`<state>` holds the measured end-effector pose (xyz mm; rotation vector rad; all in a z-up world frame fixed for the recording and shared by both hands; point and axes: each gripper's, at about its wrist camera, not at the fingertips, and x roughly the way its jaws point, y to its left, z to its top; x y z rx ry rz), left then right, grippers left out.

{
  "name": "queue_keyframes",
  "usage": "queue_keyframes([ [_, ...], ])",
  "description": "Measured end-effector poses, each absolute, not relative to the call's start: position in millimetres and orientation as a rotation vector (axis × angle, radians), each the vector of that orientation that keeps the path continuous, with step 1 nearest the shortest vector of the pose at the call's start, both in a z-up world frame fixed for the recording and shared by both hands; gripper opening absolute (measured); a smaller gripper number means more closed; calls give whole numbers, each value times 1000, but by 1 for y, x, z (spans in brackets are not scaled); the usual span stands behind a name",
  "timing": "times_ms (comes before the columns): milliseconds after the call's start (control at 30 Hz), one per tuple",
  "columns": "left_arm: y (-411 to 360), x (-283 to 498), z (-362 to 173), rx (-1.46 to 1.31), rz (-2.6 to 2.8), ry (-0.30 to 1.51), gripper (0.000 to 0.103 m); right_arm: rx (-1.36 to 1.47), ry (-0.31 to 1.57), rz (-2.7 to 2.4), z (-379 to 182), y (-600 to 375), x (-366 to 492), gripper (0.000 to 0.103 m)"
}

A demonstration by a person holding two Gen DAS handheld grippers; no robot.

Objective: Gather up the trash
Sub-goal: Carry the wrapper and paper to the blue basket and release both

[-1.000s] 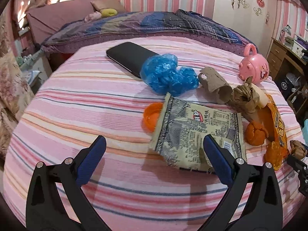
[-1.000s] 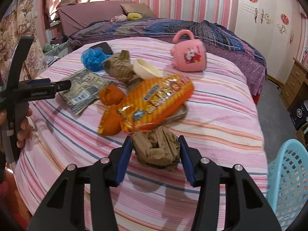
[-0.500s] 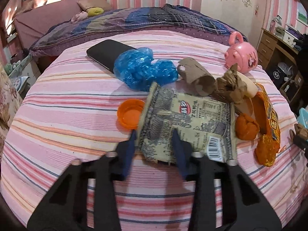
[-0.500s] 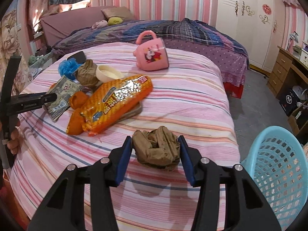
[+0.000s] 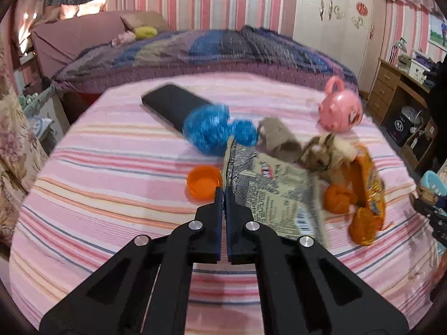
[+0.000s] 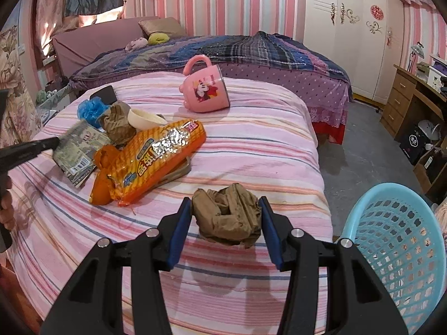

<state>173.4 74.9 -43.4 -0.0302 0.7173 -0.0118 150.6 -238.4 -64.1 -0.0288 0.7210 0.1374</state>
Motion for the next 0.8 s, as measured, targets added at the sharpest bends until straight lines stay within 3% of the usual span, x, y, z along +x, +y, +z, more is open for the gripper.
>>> queue_keyframes([
  [433, 27, 133, 23, 28, -1, 554, 0, -21, 673, 116, -51, -262, 140, 48],
  [800, -45, 110, 72, 23, -114, 467, 0, 14, 612, -31, -32, -340, 114, 48],
])
